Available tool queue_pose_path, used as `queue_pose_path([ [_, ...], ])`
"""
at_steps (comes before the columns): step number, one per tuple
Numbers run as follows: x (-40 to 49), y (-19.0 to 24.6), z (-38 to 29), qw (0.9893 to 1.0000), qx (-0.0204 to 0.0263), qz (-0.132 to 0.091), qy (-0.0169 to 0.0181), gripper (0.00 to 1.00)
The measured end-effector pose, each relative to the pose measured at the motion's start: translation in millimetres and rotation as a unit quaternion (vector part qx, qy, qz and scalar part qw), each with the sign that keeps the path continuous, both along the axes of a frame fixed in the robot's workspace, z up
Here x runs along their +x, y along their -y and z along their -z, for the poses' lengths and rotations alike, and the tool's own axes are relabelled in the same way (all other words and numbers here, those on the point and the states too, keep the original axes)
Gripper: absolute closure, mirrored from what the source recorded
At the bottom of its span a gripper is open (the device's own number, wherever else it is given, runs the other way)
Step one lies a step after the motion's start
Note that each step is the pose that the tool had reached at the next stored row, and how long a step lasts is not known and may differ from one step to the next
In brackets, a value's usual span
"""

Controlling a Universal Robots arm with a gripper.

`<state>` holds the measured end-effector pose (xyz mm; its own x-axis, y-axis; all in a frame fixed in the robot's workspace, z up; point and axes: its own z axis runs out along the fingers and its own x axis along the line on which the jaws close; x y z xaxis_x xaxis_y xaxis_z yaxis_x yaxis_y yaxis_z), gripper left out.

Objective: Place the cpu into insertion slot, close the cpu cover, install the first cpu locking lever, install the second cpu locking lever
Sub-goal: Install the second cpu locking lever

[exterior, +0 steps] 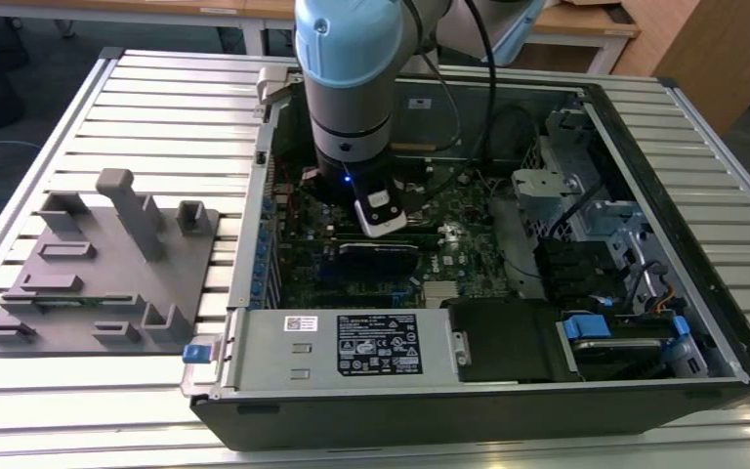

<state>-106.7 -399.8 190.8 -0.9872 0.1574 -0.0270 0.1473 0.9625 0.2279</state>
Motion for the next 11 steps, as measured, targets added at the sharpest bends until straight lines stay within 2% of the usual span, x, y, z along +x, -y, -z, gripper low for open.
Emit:
queue_pose_path([
  [5,0.0,-0.1,-1.3,1.0,0.0001,0.0,0.0001,0.9],
  [11,0.0,0.0,-10.9,1.0,0.0,0.0,0.0,0.9],
])
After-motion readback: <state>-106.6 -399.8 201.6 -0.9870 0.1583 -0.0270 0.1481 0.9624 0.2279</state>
